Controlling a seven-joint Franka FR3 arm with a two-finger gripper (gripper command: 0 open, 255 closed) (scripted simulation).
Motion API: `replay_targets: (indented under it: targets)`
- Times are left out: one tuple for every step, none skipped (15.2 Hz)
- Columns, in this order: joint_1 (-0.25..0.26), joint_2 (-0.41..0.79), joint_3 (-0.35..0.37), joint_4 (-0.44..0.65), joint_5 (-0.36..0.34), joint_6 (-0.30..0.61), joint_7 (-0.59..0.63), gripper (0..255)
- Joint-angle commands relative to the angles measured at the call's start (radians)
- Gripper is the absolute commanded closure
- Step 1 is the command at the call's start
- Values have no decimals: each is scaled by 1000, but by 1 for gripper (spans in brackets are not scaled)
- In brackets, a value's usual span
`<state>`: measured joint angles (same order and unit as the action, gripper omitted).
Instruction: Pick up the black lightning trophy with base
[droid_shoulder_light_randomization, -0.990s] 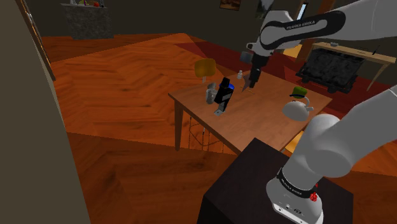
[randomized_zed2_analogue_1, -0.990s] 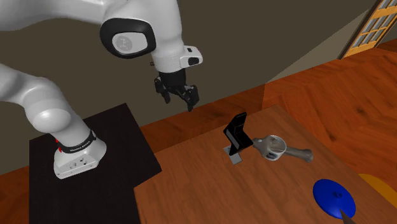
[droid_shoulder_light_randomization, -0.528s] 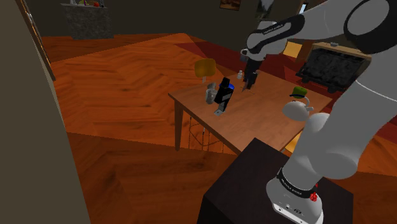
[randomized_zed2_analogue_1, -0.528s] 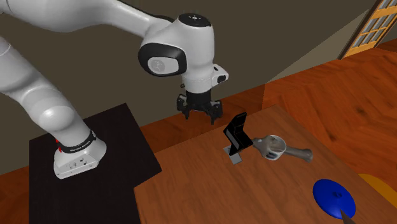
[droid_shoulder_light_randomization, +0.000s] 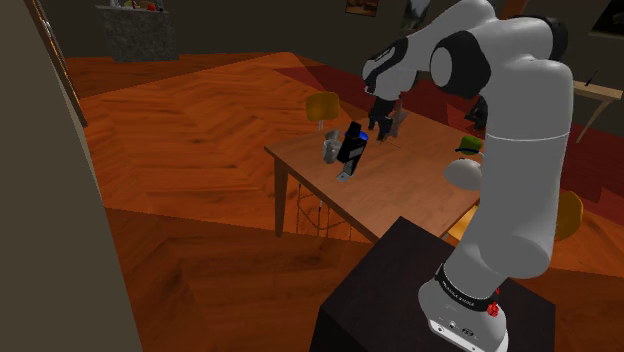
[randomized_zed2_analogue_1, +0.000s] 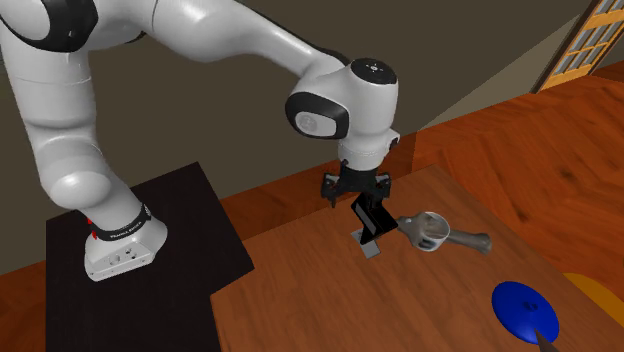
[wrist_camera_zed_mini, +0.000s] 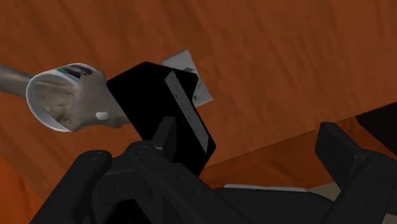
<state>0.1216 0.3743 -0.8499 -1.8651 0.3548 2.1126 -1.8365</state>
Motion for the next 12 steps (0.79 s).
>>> replay_targets:
  targets:
    - [-66, 92, 50, 89, 58, -22, -89, 0]
    - [-97, 135, 75, 136, 79, -33, -124, 0]
    - [-127, 177, 98, 185, 96, -45, -156, 0]
    - [-156, 219, 120, 236, 111, -57, -185, 0]
    - [-184, 260, 142, 288, 123, -70, -211, 0]
    - [-211, 302, 163, 343, 134, -83, -235, 0]
    - [-237, 343, 182, 400, 142, -98, -257, 0]
    - [-243, 354, 188, 415, 144, -102, -262, 0]
    - [-244, 360, 191, 410, 147, -92, -265, 0]
    - [-246, 366, 194, 407, 151, -83, -267, 0]
    - [-247, 372, 197, 403, 155, -74, -270, 0]
    - [-248, 378, 200, 400, 159, -65, -272, 0]
